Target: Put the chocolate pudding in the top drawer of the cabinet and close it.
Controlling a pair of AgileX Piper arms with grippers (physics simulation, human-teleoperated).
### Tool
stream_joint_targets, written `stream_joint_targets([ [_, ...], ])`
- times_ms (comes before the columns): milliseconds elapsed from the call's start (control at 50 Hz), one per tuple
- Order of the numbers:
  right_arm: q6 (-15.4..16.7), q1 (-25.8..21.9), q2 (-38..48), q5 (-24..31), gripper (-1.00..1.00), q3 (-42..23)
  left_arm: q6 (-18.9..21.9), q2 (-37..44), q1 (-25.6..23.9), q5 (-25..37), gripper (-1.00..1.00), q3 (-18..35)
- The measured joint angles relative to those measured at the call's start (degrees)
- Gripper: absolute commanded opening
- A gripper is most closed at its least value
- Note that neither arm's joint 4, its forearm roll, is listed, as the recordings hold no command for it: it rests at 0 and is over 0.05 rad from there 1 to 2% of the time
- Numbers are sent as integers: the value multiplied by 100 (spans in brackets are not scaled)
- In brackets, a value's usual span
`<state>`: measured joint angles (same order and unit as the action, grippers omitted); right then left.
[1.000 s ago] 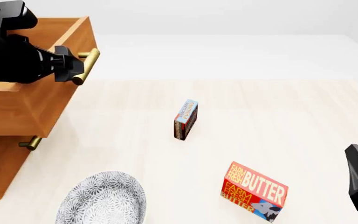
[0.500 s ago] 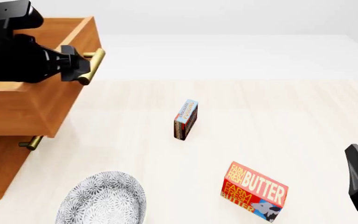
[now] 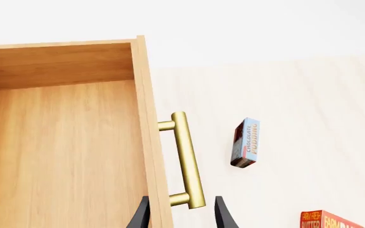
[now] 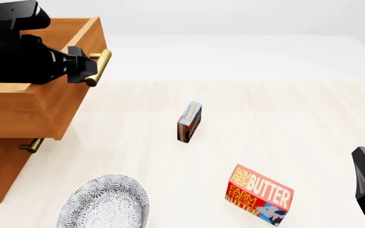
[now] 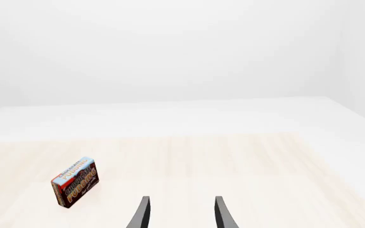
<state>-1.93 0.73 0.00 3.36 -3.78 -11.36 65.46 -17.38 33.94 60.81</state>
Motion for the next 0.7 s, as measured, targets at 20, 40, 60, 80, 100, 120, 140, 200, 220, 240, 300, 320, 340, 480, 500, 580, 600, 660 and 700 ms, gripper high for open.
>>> stream_joint_targets([
  [20,0,0,0,0,100,0,-7,1,-5,1,100,1],
  [40,0,0,0,0,100,0,-14,2,-10,1,100,2],
  [60,0,0,0,0,100,0,-21,3,-16,2,100,3],
  [80,0,0,0,0,100,0,-29,5,-23,3,100,5],
  [100,0,0,0,0,100,0,-36,7,-30,5,100,6],
  [120,0,0,0,0,100,0,-43,8,-37,6,100,8],
  [140,0,0,0,0,100,0,-48,10,-44,6,100,9],
  [200,0,0,0,0,100,0,-63,16,-67,3,100,12],
  [220,0,0,0,0,100,0,-68,18,-77,2,100,14],
  [240,0,0,0,0,100,0,-72,21,-89,-1,100,15],
  [300,0,0,0,0,100,0,-83,29,-125,-13,100,18],
  [320,0,0,0,0,100,0,-90,32,-139,-18,100,19],
  [340,-1,0,0,0,100,0,-93,36,-152,-23,100,21],
  [480,0,0,0,0,100,0,-110,61,-249,-67,100,28],
  [500,0,0,0,0,100,0,-114,60,-250,-70,100,26],
  [580,0,0,0,0,100,0,-134,52,-254,-96,100,12],
  [600,0,0,0,0,100,0,-139,48,-255,-108,100,6],
  [660,0,0,0,0,100,0,-167,42,-262,-135,100,-7],
  [700,0,0,0,0,100,0,-187,39,-260,-145,100,-12],
])
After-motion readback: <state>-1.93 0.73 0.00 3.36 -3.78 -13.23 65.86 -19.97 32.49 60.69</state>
